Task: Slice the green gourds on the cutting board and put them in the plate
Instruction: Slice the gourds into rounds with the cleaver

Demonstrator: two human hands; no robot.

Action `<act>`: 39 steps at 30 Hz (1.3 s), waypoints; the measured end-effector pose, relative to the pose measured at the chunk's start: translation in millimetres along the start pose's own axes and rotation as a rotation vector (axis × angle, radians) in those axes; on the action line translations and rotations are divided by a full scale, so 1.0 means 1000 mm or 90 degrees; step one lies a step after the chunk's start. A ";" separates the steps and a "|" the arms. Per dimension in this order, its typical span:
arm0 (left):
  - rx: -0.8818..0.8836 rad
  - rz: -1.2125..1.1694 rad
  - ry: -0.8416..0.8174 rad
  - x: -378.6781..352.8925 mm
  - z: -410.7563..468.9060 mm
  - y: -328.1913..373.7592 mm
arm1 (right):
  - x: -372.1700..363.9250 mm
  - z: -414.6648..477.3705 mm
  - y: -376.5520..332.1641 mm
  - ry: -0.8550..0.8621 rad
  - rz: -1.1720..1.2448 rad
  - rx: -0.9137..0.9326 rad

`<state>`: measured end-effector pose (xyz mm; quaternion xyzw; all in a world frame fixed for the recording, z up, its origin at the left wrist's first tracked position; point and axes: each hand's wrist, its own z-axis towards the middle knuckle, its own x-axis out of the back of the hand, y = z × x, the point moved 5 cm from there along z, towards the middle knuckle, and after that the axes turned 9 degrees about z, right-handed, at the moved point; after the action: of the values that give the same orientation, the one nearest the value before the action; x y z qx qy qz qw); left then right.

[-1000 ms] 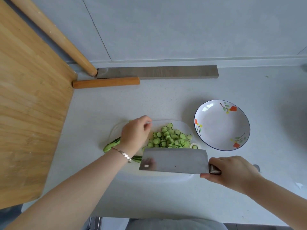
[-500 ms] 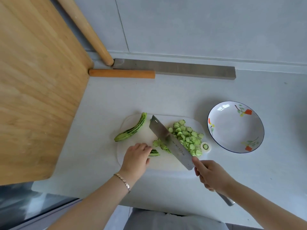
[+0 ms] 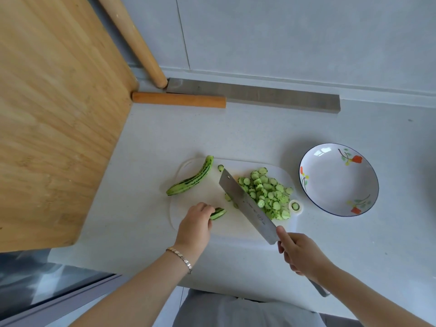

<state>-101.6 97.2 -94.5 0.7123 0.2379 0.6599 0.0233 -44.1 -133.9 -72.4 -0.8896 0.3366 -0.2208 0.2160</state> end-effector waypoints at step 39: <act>-0.044 0.024 0.052 -0.015 0.004 0.019 | -0.022 0.007 -0.022 0.014 -0.064 0.089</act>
<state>-92.5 75.7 -102.7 0.6878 0.2025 0.6966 0.0259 -43.7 -101.6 -71.9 -0.8854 0.2777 -0.2643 0.2628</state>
